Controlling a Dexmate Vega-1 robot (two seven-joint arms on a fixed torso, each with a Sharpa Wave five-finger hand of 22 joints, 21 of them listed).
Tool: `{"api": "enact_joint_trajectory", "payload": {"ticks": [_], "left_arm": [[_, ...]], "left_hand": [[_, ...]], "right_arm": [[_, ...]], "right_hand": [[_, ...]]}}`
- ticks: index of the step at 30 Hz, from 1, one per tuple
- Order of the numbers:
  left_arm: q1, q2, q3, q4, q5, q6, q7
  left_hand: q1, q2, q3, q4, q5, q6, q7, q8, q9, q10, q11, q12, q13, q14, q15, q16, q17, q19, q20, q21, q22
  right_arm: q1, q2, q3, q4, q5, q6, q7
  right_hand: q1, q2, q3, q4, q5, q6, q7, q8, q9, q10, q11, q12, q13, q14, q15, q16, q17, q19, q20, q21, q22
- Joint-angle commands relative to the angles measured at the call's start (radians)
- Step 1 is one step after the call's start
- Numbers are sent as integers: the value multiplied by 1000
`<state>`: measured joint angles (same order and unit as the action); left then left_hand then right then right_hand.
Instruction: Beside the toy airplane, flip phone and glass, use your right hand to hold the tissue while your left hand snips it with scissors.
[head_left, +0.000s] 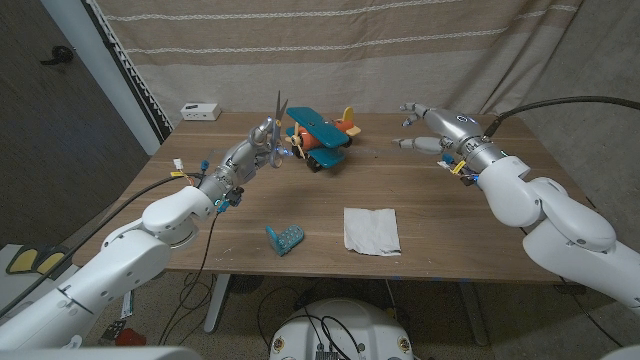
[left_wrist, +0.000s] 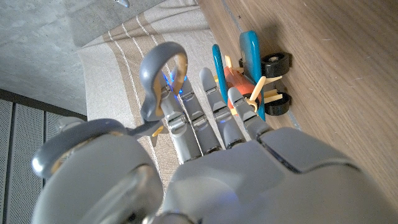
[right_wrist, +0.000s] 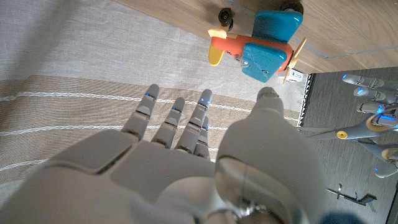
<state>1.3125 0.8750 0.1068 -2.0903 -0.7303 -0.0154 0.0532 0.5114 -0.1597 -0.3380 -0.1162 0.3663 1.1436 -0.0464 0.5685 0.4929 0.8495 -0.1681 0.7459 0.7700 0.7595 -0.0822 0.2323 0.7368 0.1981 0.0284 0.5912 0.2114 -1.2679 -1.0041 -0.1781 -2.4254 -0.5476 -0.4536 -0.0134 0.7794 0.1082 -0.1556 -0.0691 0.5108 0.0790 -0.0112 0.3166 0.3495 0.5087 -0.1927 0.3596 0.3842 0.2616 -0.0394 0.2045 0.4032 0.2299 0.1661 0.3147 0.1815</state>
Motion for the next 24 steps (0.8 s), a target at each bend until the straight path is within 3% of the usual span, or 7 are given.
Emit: {"api": "enact_joint_trajectory", "payload": {"ticks": [1, 2, 4, 5, 9, 13, 24], "left_arm": [[-6, 4, 7, 6, -5, -2, 0], [-5, 6, 7, 6, -4, -2, 0], [-3, 6, 5, 5, -5, -3, 1], [-3, 5, 5, 5, -7, -3, 2], [-4, 6, 6, 7, -11, -4, -2], [-4, 8, 7, 7, -11, -2, -2], [-13, 7, 11, 13, -19, 2, -2]], "left_hand": [[15, 2, -3, -5, 5, 4, 4, 0, 5, 55, -44, 37, 114, 9, -135, 3, 1, 8, -2, -5, 3], [15, 2, -3, -5, 5, 4, 3, 1, 5, 56, -44, 38, 115, 10, -135, 3, 1, 8, -2, -5, 3], [16, 2, -3, -5, 5, 7, 2, 0, 3, 53, -44, 36, 114, 9, -135, 3, 1, 9, -1, -6, 3], [16, 1, -3, -5, 5, 5, 5, -1, 2, 54, -44, 37, 114, 9, -135, 3, 1, 8, -1, -7, 3], [18, 2, -3, -5, 6, 4, 2, -2, 3, 54, -43, 35, 110, 13, -135, 5, 2, 21, -7, -3, 4], [19, 3, -3, -5, 6, 6, 5, -2, 2, 58, -44, 37, 110, 19, -135, 7, 3, 21, -8, -4, 4], [23, 4, -3, -5, 7, 11, 1, -1, 4, 59, -44, 37, 107, 33, -135, 13, 4, 33, -15, -1, 5]], "right_arm": [[32, -57, -55, -15, 14, -52, 56], [35, -61, -58, -17, 18, -55, 62], [42, -67, -66, -18, 27, -60, 73], [50, -75, -81, -18, 17, -62, 79], [64, -89, -103, -20, 21, -71, 94], [110, -114, -191, -25, -88, -120, 134], [113, -98, -202, -3, -1, -121, 150]], "right_hand": [[10, 6, -6, -3, 6, -1, -19, -10, -3, -27, -8, -13, -6, -19, -116, -7, -3, -11, 3, -11, 3], [11, 9, -6, -4, 6, 0, -21, -14, -7, -30, -10, -15, -10, -22, -88, -5, -6, -14, 2, -16, 4], [20, 22, -1, -6, 9, -3, -23, -21, -13, -47, 28, -19, -10, -36, -60, -5, -13, -25, -3, -28, 4], [21, 25, 0, -6, 9, -5, -20, -23, -14, -54, 29, -21, -9, -40, -51, -6, -15, -28, -1, -31, 4], [21, 25, -1, -6, 9, -15, -18, -30, -17, -75, 34, -25, -5, -63, -62, -12, -20, -38, 5, -40, 5], [21, 24, -3, -6, 9, -15, -19, -31, -18, -85, 40, -27, -4, -73, -63, -14, -23, -43, 6, -44, 5], [24, 27, -3, -7, 10, -9, -25, -32, -20, -103, 44, -28, 0, -84, -62, -14, -29, -52, 10, -53, 5]]}}
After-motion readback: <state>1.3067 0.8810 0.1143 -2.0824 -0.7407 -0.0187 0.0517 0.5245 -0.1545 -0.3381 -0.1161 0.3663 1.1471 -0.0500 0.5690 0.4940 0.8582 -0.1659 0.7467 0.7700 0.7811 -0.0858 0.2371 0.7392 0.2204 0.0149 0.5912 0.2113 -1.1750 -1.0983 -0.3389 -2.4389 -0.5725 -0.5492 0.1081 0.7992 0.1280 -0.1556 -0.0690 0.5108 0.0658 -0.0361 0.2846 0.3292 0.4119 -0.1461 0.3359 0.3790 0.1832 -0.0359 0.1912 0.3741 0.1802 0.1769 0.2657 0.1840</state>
